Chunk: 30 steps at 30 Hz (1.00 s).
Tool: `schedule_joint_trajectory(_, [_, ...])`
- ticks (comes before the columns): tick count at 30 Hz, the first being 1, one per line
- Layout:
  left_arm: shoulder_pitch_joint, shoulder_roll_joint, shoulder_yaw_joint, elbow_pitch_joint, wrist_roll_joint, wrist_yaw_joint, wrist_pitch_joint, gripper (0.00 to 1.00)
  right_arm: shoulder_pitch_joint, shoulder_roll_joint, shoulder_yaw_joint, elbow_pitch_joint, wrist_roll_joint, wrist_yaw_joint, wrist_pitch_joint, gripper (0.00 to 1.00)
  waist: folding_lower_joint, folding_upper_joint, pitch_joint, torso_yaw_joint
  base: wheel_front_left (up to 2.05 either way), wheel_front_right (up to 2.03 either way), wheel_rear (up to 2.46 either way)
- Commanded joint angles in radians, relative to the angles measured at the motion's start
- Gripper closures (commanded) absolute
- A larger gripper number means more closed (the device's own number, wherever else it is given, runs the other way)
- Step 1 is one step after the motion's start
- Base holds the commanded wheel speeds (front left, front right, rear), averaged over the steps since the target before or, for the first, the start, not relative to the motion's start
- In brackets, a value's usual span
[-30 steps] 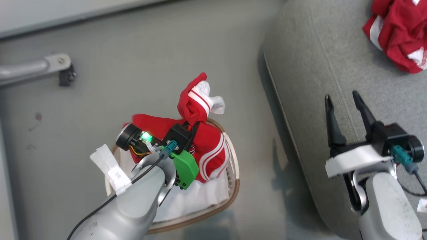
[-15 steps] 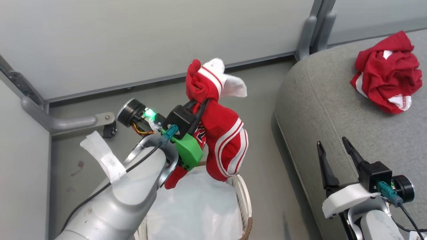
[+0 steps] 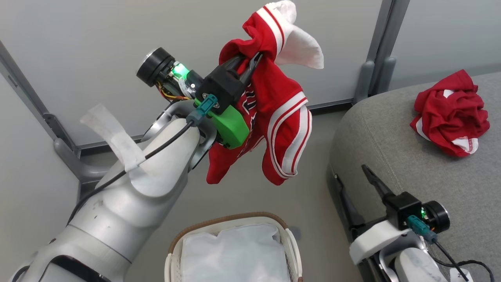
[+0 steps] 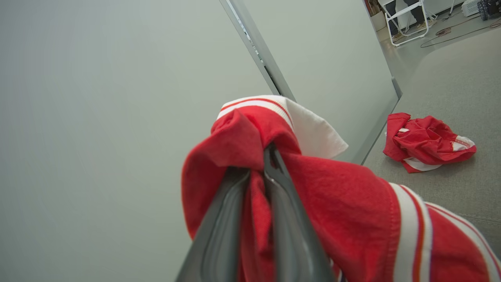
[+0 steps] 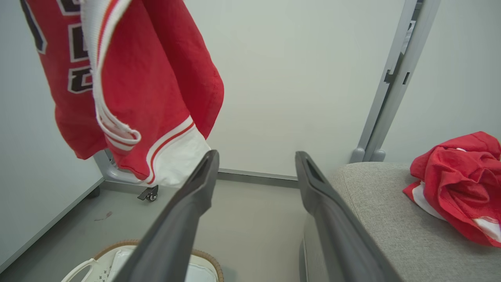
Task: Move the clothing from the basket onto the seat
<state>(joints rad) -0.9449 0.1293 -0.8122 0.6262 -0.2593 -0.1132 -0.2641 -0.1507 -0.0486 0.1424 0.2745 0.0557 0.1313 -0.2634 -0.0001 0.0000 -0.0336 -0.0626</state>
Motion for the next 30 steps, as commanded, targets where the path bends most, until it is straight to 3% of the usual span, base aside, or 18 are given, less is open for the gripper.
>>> schedule_joint_trajectory(1, [-0.022,-0.007,-0.002,0.005,-0.003,-0.001,0.0,1.0,-0.011,-0.004,0.022,0.006,0.006,-0.001,-0.002,0.0,0.0001,0.0,-0.004,0.004,0.0,0.0,0.0])
schedule_joint_trajectory(12, [-0.087,-0.054,-0.034,0.015,-0.023,-0.006,0.0,1.0,-0.103,-0.004,0.262,0.09,0.045,-0.001,-0.002,0.0,0.0001,0.0,-0.008,0.054,0.0,0.0,0.0])
schedule_joint_trajectory(21, [-0.106,-0.073,-0.064,0.004,-0.046,-0.004,0.0,1.0,-0.222,-0.004,0.333,0.126,0.103,-0.001,-0.002,0.0,0.0001,0.0,-0.004,0.095,0.0,0.0,0.0])
schedule_joint_trajectory(30, [-0.12,-0.078,-0.096,0.006,-0.071,0.009,0.0,1.0,-0.246,-0.004,0.412,0.062,0.173,-0.001,-0.002,0.0,0.0001,0.0,0.001,0.106,0.0,0.0,0.0])
